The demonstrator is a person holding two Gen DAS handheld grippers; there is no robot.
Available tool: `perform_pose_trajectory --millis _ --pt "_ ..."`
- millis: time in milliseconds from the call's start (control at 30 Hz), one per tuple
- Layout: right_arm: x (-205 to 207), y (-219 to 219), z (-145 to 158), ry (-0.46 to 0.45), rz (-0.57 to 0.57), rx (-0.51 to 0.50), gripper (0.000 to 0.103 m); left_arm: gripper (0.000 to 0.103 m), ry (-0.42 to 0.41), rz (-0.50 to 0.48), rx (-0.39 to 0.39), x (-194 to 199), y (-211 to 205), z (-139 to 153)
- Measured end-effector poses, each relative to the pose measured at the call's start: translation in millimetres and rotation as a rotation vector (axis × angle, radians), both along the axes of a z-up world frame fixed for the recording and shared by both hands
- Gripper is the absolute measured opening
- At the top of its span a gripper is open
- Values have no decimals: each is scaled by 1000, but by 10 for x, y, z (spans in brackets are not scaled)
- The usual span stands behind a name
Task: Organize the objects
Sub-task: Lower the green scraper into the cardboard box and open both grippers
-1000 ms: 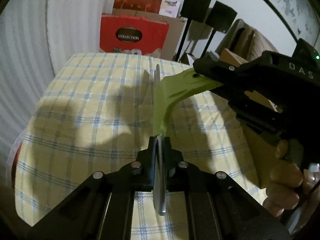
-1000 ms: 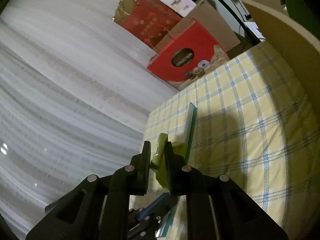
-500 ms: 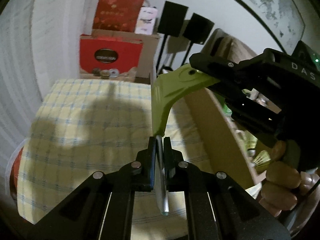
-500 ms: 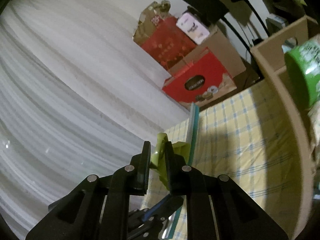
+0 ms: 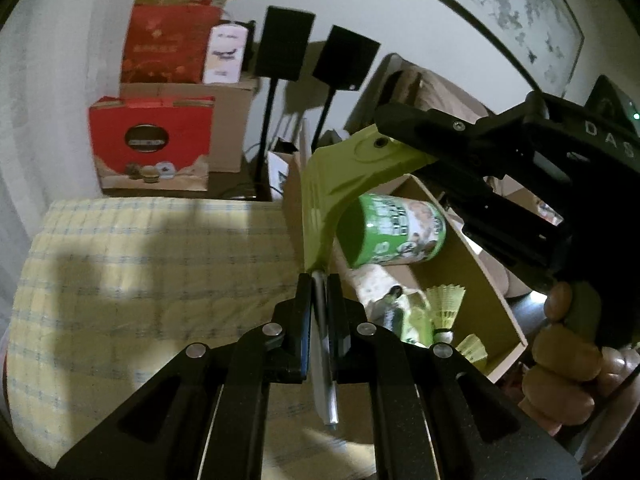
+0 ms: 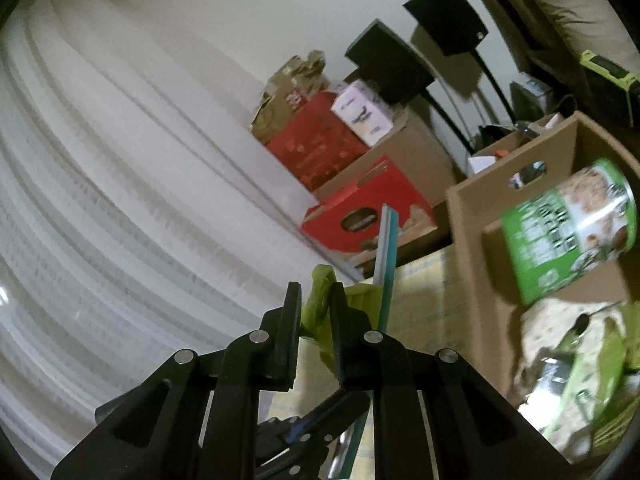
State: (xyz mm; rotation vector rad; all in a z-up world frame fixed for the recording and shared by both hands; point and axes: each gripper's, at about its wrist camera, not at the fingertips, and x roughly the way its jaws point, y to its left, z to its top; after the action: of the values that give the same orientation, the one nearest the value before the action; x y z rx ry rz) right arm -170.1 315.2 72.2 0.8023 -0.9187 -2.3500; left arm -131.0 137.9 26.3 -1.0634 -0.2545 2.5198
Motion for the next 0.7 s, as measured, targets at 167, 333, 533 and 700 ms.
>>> perform_pose_trajectory --millis 167,333,533,700 --pt "-72 223 -16 -19 -17 4 13 7 -16 -20 3 -93 253 -19" --pt "-126 372 -48 -25 -16 15 13 7 -33 -29 -2 -153 469 -54" --pt "-151 509 -144 -35 -22 10 13 7 -48 -44 -18 -192 663 -111" --pt "-153 634 -300 -58 -28 -8 13 7 -67 -51 -38 -239 781 -209"
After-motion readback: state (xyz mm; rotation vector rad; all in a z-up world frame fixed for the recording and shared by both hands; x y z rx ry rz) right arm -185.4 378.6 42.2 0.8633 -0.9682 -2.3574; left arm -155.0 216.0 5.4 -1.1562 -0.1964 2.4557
